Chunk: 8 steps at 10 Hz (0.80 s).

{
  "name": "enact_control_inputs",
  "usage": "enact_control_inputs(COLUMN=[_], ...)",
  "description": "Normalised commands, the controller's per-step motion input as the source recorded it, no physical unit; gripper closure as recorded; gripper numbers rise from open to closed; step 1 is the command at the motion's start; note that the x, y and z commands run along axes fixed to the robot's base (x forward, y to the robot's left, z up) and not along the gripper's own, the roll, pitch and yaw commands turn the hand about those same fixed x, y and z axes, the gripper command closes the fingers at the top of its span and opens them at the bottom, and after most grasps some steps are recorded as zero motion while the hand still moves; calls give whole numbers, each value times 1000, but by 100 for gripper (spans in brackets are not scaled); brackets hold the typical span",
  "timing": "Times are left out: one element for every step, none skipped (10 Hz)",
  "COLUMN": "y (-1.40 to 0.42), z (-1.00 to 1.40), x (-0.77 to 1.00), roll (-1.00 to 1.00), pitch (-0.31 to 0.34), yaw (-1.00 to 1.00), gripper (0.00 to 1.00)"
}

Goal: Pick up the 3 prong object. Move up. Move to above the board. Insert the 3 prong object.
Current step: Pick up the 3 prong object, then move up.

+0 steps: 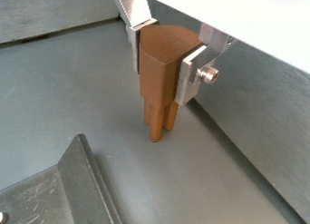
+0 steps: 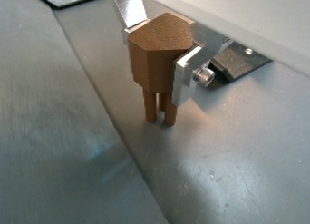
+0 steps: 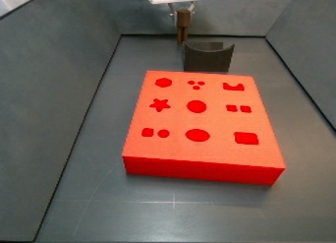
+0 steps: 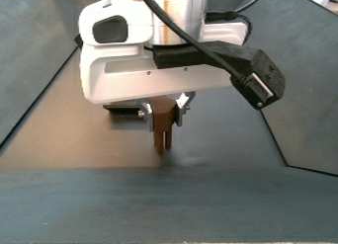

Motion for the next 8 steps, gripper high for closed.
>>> enact_control_inputs(y=[0, 0, 0, 0, 0, 5, 5, -1], z=[0, 0, 0, 0, 833, 809, 703, 560], x=[0, 0, 0, 0, 0, 1, -12, -15], roll=[0, 0, 0, 0, 0, 5, 12, 25], pitch=[0, 0, 0, 0, 0, -2, 10, 19], yaw=[0, 0, 0, 0, 0, 36, 32, 23], gripper=[100, 100, 100, 100, 100, 100, 100, 100])
